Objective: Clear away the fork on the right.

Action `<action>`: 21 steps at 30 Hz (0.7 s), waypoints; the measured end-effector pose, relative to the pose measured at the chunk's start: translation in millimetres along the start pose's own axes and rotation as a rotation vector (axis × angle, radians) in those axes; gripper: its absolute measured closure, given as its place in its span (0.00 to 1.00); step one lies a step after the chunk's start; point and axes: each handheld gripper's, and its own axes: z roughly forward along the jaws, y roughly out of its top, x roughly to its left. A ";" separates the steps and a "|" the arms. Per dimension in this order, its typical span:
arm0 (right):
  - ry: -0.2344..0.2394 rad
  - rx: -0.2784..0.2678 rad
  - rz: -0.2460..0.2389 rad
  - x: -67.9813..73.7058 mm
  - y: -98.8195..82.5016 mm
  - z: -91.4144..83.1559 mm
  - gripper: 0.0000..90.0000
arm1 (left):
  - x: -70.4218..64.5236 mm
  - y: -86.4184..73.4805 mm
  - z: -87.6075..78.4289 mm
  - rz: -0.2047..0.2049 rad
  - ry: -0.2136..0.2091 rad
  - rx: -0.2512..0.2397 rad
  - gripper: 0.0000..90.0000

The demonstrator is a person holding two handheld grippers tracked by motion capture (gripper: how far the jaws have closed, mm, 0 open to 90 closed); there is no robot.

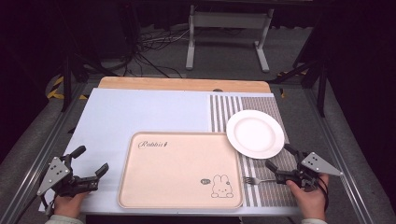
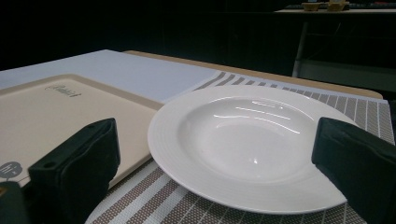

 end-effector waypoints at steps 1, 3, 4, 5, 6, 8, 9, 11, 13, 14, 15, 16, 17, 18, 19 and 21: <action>0.000 -0.001 0.001 0.4 0.1 0.0 0.02 | 0.3 0.2 -0.3 0.000 0.000 0.000 0.00; 0.004 0.002 -0.004 0.5 -0.2 -0.3 0.02 | 0.5 0.4 -0.5 0.001 0.003 -0.003 0.00; 0.004 0.004 -0.004 0.5 -0.3 -0.4 0.02 | 0.2 0.5 -0.5 0.001 0.003 -0.002 0.00; 0.007 0.008 0.000 0.5 -0.5 -0.5 0.02 | 0.0 0.8 -0.6 0.005 0.002 -0.001 0.00; 0.008 0.008 0.003 0.6 -0.6 -0.4 0.02 | -0.4 1.0 -0.6 0.006 0.005 -0.001 0.00; 0.009 0.009 0.004 0.6 -0.8 -0.2 0.02 | -0.8 1.2 -0.3 0.010 0.004 0.000 0.00; 0.011 0.009 0.000 0.4 -0.8 0.0 0.02 | -1.0 1.3 -0.1 0.012 0.002 0.002 0.00; 0.011 0.010 -0.002 0.7 -0.8 0.0 0.02 | -1.4 1.4 0.5 0.015 0.000 0.004 0.00; 0.013 0.012 0.001 1.0 -0.7 -0.5 0.02 | -1.6 1.7 0.4 0.015 -0.001 0.004 0.00; 0.013 0.012 0.001 1.0 -0.7 -0.5 0.02 | -1.6 1.7 0.4 0.015 -0.001 0.004 0.00; 0.017 0.011 0.005 1.1 -0.8 -0.8 0.02 | -1.9 1.7 0.3 0.015 -0.001 0.002 0.00; 0.017 0.006 0.008 1.3 -1.0 -1.0 0.02 | -1.9 1.8 0.0 0.016 -0.002 0.004 0.00; 0.017 0.009 0.003 1.0 -1.1 -1.4 0.02 | -1.8 1.7 -0.1 0.015 -0.001 0.002 0.00; 0.016 0.010 0.004 0.9 -1.2 -1.5 0.02 | -1.7 1.7 -0.2 0.014 -0.001 0.002 0.00; 0.016 0.010 0.004 0.9 -1.2 -1.6 0.02 | -1.5 1.6 -0.2 0.012 -0.002 0.000 0.00; 0.016 0.010 0.005 1.2 -0.8 -1.4 0.02 | -1.6 1.6 -0.1 0.012 -0.001 -0.001 0.00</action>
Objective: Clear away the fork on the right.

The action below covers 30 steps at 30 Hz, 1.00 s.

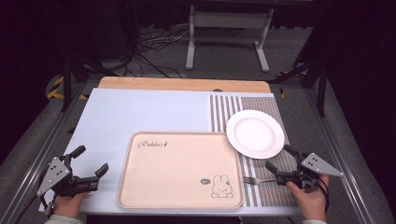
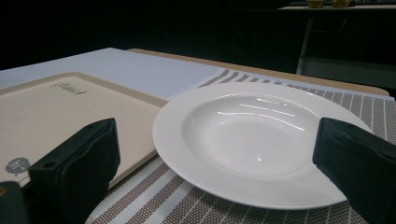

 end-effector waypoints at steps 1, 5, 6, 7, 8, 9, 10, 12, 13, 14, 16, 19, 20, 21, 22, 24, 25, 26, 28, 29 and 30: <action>0.002 0.004 -0.001 0.0 0.4 0.2 0.02 | -0.3 0.1 0.0 0.001 0.001 0.002 0.00; 0.008 0.035 0.007 -0.9 7.9 4.7 0.02 | -1.1 0.4 0.4 0.004 0.001 0.003 0.00; 0.020 0.041 0.012 -1.3 10.0 5.7 0.02 | -1.3 0.6 0.2 0.004 0.002 0.003 0.00; 0.020 0.041 0.012 -1.3 10.0 5.7 0.02 | -1.3 0.6 0.2 0.004 0.002 0.003 0.00; 0.046 0.056 0.029 -0.9 14.6 8.0 0.02 | -1.2 0.7 0.0 0.004 0.002 0.003 0.00; 0.052 0.075 0.014 -0.3 17.6 9.6 0.02 | -1.0 0.8 -0.2 0.004 0.002 0.002 0.00; 0.056 0.097 -0.007 0.4 20.4 11.4 0.02 | -0.9 0.7 -0.3 0.004 0.003 0.002 0.00; 0.065 0.120 -0.026 1.7 24.4 14.2 0.02 | -0.8 0.6 -0.3 0.004 0.002 0.004 0.00; 0.068 0.133 -0.038 2.5 26.9 15.6 0.02 | -0.9 0.6 -0.1 0.003 0.002 0.003 0.00; 0.074 0.146 -0.051 3.1 29.6 16.7 0.02 | -1.1 0.5 0.0 0.003 0.001 0.005 0.00; 0.089 0.183 -0.081 4.0 35.5 18.4 0.04 | -1.4 0.5 0.5 0.008 -0.002 0.007 0.00; 0.101 0.234 -0.115 4.6 42.6 20.2 0.05 | -1.4 0.5 1.1 0.009 -0.002 0.008 0.00; 0.105 0.252 -0.130 4.5 45.1 20.7 0.06 | -1.2 0.4 1.3 0.008 -0.003 0.008 0.00; 0.110 0.271 -0.139 4.7 47.8 21.2 0.06 | -0.9 0.4 1.2 0.008 -0.002 0.010 0.00; 0.117 0.297 -0.150 5.2 50.9 22.2 0.05 | -0.7 0.4 1.3 0.007 -0.002 0.006 0.00; 0.133 0.346 -0.181 6.8 55.2 24.3 0.05 | -1.2 0.8 1.0 0.004 0.000 0.003 0.00; 0.141 0.373 -0.200 7.7 57.1 25.4 0.05 | -1.6 1.0 1.0 0.005 -0.002 0.004 0.00; 0.147 0.397 -0.217 8.5 58.7 26.4 0.05 | -1.7 1.1 1.0 0.007 -0.003 0.006 0.00; 0.156 0.436 -0.241 8.8 61.2 28.1 0.05 | -1.8 0.8 1.2 0.008 -0.003 0.008 0.00; 0.155 0.456 -0.247 8.7 61.9 28.8 0.05 | -1.8 0.7 1.4 0.007 -0.003 0.006 0.00; 0.154 0.481 -0.254 7.9 62.6 29.8 0.05 | -1.5 0.8 1.2 0.007 -0.003 0.008 0.00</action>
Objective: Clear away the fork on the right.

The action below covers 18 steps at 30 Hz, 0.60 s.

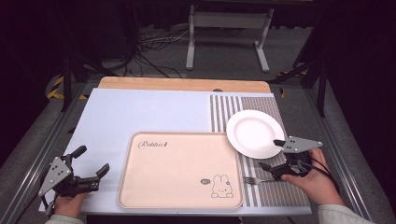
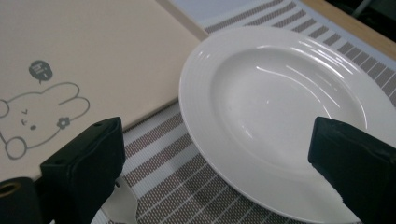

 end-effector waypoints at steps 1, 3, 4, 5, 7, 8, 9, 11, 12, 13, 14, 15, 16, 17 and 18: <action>0.004 0.019 -0.002 -1.1 0.4 0.8 0.06 | 0.5 0.1 -0.2 0.003 0.001 0.000 0.00; 0.016 0.070 -0.011 -2.9 1.8 2.0 0.06 | 0.4 0.0 -0.4 -0.001 0.002 -0.003 0.00; 0.019 0.087 -0.021 -3.3 2.5 2.5 0.06 | 0.5 0.0 -0.4 -0.001 0.002 -0.004 0.00; 0.020 0.104 -0.032 -3.7 3.3 2.9 0.06 | 0.5 -0.1 -0.3 -0.002 0.003 -0.005 0.00; 0.028 0.133 -0.049 -3.9 5.0 3.7 0.06 | 0.4 -0.2 -0.1 -0.001 0.002 -0.005 0.00; 0.028 0.153 -0.060 -3.8 6.3 3.8 0.06 | 0.5 -0.1 -0.3 0.001 -0.001 -0.001 0.00; 0.032 0.169 -0.070 -3.6 7.2 4.0 0.06 | 0.7 0.0 -0.2 0.004 0.000 0.000 0.00; 0.035 0.204 -0.089 -2.6 9.3 3.9 0.06 | 0.5 0.0 -0.3 0.002 0.000 0.001 0.00; 0.037 0.222 -0.094 -1.9 10.5 3.8 0.06 | 0.5 -0.1 -0.3 0.002 0.000 0.000 0.00; 0.041 0.246 -0.109 -1.0 12.3 3.9 0.06 | 0.5 -0.1 -0.2 0.002 0.000 0.000 0.00; 0.043 0.262 -0.129 -0.8 13.7 4.0 0.06 | 0.5 -0.1 -0.2 0.002 0.000 0.000 0.00; 0.043 0.262 -0.129 -0.8 13.7 4.0 0.06 | 0.6 -0.1 -0.2 0.003 0.000 0.001 0.00; 0.047 0.276 -0.141 -0.3 15.0 4.1 0.06 | 0.7 -0.1 -0.2 0.004 -0.001 0.002 0.00; 0.054 0.302 -0.163 0.3 17.9 4.5 0.06 | 0.6 -0.1 -0.1 0.004 -0.001 0.002 0.00; 0.054 0.302 -0.163 0.3 17.9 4.5 0.06 | 0.4 -0.1 -0.1 0.002 -0.001 0.002 0.00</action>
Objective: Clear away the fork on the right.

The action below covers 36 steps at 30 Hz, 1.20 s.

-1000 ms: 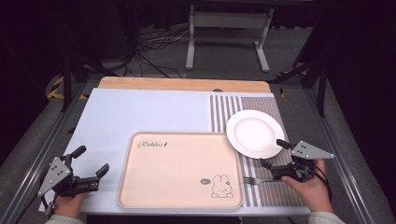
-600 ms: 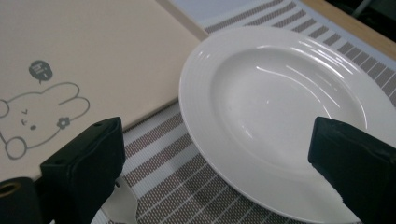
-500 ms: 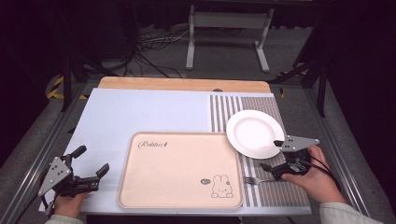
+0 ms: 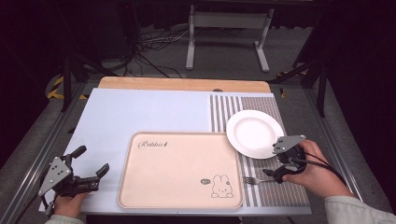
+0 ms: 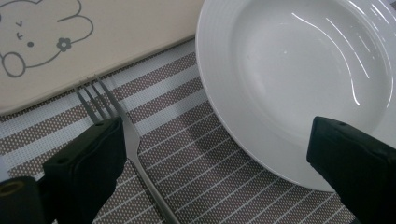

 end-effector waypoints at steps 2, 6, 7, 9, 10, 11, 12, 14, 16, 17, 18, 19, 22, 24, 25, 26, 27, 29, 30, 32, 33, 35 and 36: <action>0.010 0.023 -0.013 0.2 2.4 -0.4 0.06 | -0.2 -0.1 0.0 -0.001 0.001 -0.001 0.00; 0.026 0.046 -0.039 2.0 6.8 0.2 0.07 | 0.2 -0.2 0.1 -0.006 0.000 0.001 0.00; 0.036 0.062 -0.050 3.1 7.8 2.2 0.07 | 0.2 -0.2 0.0 -0.005 0.000 0.002 0.00; 0.038 0.073 -0.056 3.5 8.0 3.7 0.07 | 0.3 0.0 -0.2 0.002 -0.002 0.000 0.00; 0.048 0.089 -0.066 3.8 8.1 5.3 0.07 | 0.0 -0.1 -0.1 -0.003 0.000 -0.005 0.00; 0.051 0.099 -0.071 4.2 8.0 6.7 0.07 | 0.0 -0.1 -0.2 -0.006 0.001 -0.005 0.00; 0.057 0.113 -0.076 4.3 7.9 8.0 0.07 | 0.3 -0.1 -0.2 -0.005 0.000 -0.002 0.00; 0.063 0.150 -0.074 3.9 7.5 9.4 0.08 | 0.3 -0.2 0.0 -0.006 0.000 -0.001 0.00; 0.070 0.177 -0.084 4.0 7.8 11.1 0.09 | 0.1 -0.1 0.0 -0.005 -0.004 0.003 0.00; 0.076 0.183 -0.090 3.7 8.0 11.5 0.09 | -0.1 -0.1 0.0 -0.006 -0.004 0.003 0.00; 0.079 0.190 -0.092 3.6 8.4 11.8 0.09 | -0.2 -0.1 0.1 -0.006 -0.004 0.001 0.00; 0.081 0.198 -0.099 3.2 8.7 11.7 0.09 | 0.0 0.0 -0.1 -0.005 -0.003 0.003 0.00; 0.083 0.203 -0.110 2.5 9.4 11.2 0.08 | 0.4 -0.2 0.0 -0.005 -0.002 -0.001 0.00; 0.090 0.206 -0.127 1.8 9.4 10.9 0.08 | 0.5 -0.1 0.0 -0.003 -0.001 -0.001 0.00; 0.086 0.211 -0.123 2.4 9.3 11.0 0.08 | 0.4 0.0 -0.1 -0.003 -0.003 0.002 0.00; 0.095 0.213 -0.135 2.3 9.2 11.6 0.08 | 0.2 0.0 -0.1 -0.003 -0.003 0.002 0.00; 0.093 0.221 -0.140 3.0 9.1 12.5 0.09 | 0.3 0.0 -0.2 -0.001 -0.004 0.004 0.00; 0.108 0.235 -0.176 2.4 9.3 14.1 0.12 | 0.4 0.0 -0.1 -0.001 -0.002 0.000 0.00; 0.108 0.235 -0.176 2.4 9.3 14.1 0.12 | 0.4 0.0 -0.1 -0.001 -0.002 0.000 0.00; 0.110 0.237 -0.187 3.1 10.1 15.9 0.15 | 0.2 0.0 -0.2 -0.005 0.000 -0.003 0.00; 0.114 0.241 -0.197 3.1 10.6 16.4 0.16 | 0.2 0.0 -0.2 -0.004 0.000 -0.003 0.00; 0.130 0.252 -0.220 3.6 11.2 18.9 0.20 | 0.3 -0.1 -0.1 -0.004 -0.002 -0.001 0.00; 0.139 0.264 -0.222 5.4 11.3 20.4 0.22 | 0.5 -0.2 0.1 -0.002 -0.001 -0.002 0.00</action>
